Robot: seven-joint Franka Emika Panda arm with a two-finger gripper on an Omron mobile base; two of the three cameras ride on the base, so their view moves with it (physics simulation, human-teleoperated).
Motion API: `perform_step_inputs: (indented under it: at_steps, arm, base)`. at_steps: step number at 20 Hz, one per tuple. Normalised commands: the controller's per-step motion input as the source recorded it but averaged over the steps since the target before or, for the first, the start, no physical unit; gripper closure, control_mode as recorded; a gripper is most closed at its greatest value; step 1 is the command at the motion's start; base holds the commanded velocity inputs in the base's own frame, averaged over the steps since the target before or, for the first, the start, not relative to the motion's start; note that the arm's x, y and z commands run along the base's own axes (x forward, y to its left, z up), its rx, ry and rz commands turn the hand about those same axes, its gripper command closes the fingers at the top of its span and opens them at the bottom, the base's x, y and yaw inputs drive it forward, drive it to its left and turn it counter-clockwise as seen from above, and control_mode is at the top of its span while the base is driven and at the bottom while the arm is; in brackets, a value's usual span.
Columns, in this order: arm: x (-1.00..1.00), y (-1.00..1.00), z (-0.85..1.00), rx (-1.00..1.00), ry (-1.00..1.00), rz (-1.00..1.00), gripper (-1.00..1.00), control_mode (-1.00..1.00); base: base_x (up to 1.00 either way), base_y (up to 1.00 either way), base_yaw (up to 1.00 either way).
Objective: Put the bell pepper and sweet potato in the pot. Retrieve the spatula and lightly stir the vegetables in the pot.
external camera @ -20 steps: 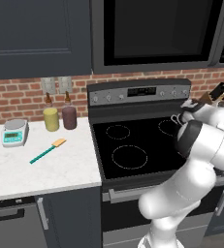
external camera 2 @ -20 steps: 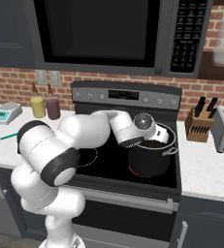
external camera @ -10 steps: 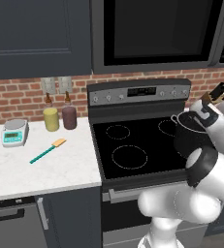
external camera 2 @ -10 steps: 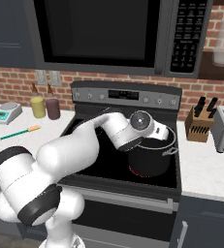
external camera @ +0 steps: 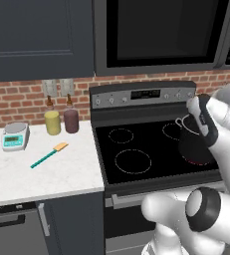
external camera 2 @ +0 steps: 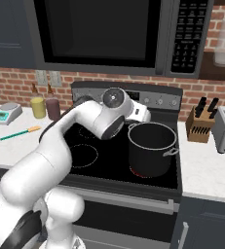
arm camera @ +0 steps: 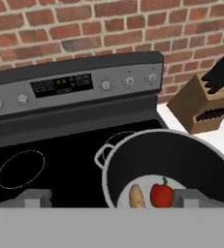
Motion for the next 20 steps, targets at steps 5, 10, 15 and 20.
perform_step_inputs:
  at_steps: [5,10,15,20]
  arm:
    - [-0.43,1.00,0.27,0.00,0.21,0.01,-1.00,-1.00]
    - [-0.37,0.90,0.21,0.00,0.20,0.01,-1.00,-1.00]
    - [-0.59,0.48,0.38,0.02,0.20,0.00,-1.00,-1.00]
    - [-0.82,0.55,0.06,0.01,0.14,0.00,-1.00,-1.00]
  base:
    - [0.00,0.00,0.00]
    - [0.00,0.00,0.00]
    - [0.00,0.00,0.00]
    - [0.00,0.00,0.00]
